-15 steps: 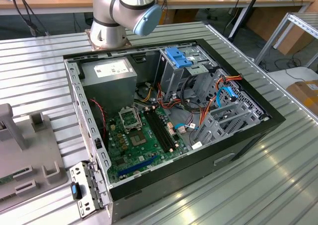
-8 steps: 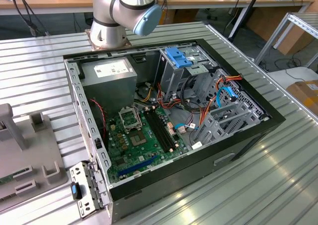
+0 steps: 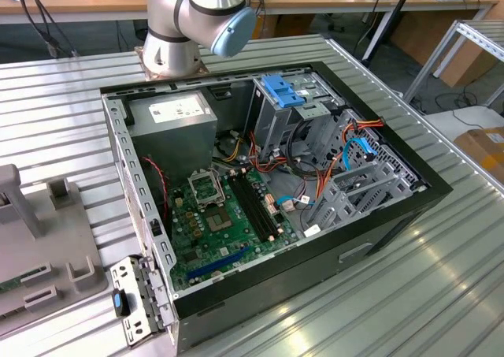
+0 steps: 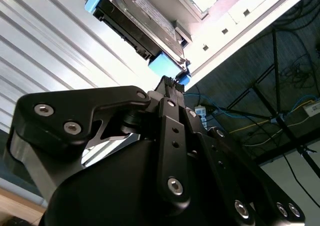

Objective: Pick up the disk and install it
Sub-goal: 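Pick up the disk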

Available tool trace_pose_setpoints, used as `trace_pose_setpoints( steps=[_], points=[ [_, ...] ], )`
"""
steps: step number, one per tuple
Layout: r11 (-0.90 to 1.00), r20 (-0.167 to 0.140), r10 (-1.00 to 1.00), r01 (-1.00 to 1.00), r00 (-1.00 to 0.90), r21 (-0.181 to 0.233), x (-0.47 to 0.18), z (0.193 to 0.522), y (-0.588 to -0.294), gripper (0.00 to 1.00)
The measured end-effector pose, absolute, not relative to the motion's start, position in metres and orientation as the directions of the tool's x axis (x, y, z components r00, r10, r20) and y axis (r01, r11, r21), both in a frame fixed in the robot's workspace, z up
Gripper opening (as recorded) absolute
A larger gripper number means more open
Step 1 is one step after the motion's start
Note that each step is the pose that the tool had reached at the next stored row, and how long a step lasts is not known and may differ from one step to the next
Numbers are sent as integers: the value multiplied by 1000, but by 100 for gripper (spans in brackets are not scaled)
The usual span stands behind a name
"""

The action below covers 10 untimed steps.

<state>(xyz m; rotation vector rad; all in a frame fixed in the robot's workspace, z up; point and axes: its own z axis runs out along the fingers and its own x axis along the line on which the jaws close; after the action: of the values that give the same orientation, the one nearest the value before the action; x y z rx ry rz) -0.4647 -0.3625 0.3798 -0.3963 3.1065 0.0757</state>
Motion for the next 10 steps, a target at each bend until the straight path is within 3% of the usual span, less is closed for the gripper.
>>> trace_pose_setpoints(
  steps=[10],
  points=[
    [911, -15, -410, -411, -912, 47, -465, 380, -362, 11]
  ],
)
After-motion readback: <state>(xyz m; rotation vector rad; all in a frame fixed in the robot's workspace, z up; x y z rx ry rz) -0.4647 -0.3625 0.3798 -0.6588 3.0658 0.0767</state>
